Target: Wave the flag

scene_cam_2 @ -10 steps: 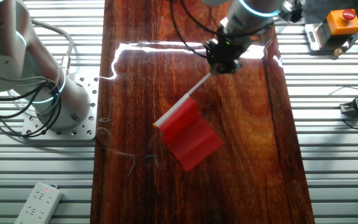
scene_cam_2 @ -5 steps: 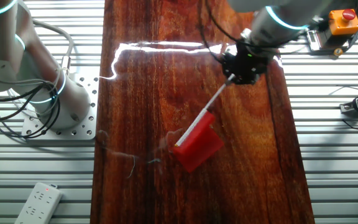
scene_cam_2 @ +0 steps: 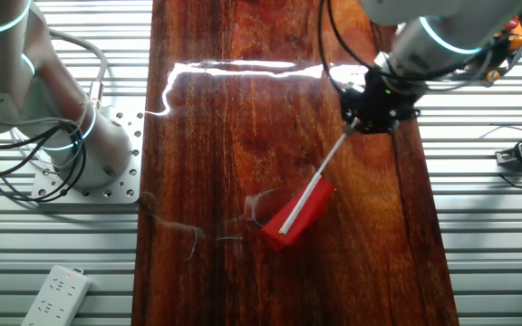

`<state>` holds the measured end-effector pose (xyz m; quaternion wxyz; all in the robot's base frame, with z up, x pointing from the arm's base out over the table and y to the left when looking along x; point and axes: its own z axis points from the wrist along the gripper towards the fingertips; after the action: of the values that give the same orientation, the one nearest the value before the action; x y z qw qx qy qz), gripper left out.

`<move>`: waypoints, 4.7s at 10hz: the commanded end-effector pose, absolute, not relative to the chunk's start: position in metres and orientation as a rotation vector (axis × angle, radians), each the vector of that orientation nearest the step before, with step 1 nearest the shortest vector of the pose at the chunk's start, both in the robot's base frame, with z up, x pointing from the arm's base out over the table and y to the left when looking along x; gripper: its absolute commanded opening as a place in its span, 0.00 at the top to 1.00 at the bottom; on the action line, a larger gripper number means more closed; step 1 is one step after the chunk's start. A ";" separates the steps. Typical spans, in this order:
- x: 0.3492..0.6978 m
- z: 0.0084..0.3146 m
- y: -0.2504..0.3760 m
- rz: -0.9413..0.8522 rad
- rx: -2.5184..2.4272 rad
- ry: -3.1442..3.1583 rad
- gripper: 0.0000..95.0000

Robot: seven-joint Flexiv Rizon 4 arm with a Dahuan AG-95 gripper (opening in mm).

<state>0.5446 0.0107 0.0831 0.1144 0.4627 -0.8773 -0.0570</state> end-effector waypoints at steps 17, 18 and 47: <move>0.530 0.124 0.153 -0.379 0.423 -2.802 1.00; 0.529 0.123 0.157 -0.375 0.401 -2.803 1.00; 0.536 0.088 0.030 -0.062 0.979 -2.696 1.00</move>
<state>0.5365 0.0298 0.0871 0.1376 0.3395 -0.9302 -0.0212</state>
